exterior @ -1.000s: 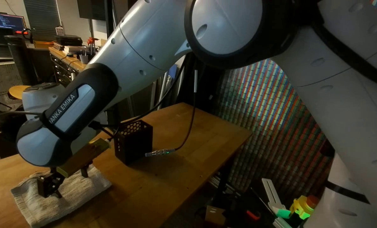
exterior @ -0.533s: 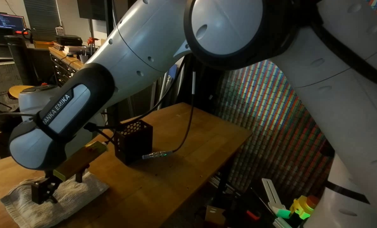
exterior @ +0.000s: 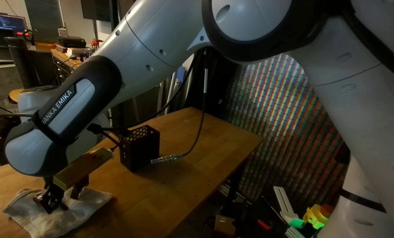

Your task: Shove the cloth into the box

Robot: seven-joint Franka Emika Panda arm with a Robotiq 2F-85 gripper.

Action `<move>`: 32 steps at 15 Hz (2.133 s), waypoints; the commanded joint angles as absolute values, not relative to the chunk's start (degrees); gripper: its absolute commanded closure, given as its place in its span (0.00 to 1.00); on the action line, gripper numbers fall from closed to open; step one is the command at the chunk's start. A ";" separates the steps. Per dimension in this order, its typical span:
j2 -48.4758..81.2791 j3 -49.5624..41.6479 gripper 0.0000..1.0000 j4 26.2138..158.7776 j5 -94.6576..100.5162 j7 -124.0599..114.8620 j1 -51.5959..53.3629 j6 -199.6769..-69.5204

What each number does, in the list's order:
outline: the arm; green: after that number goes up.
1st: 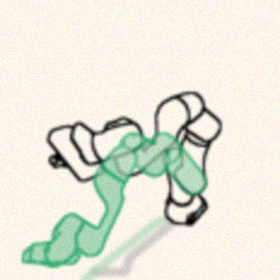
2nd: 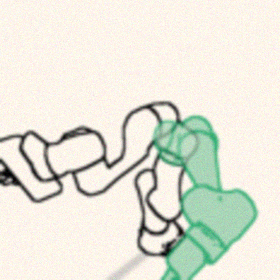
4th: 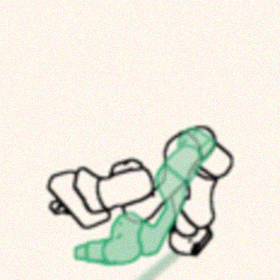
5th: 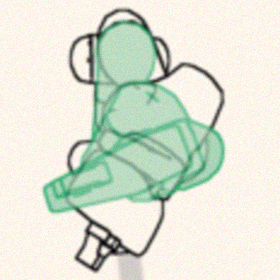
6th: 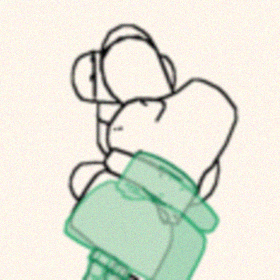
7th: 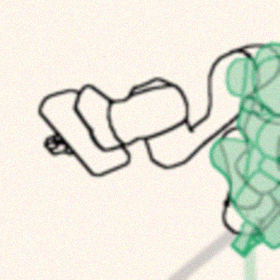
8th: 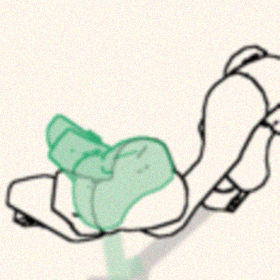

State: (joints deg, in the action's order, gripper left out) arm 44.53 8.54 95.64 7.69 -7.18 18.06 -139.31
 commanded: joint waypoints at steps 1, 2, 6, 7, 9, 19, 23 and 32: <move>37.82 8.08 0.98 103.33 6.43 -8.67 18.32 -140.26; 36.60 7.96 0.98 104.54 6.39 -9.32 18.36 -139.96; 32.40 7.74 0.95 108.18 6.15 -11.49 18.25 -139.61; 31.34 7.59 0.95 108.91 6.32 -12.01 18.31 -139.46; 29.15 7.25 0.95 110.07 6.64 -13.10 18.45 -138.93; 15.48 1.16 0.95 109.54 17.64 -21.73 17.88 -128.46; 12.33 -0.10 0.95 108.80 22.50 -28.08 16.14 -123.57; 13.42 -0.59 0.95 107.47 28.17 -32.07 11.82 -122.98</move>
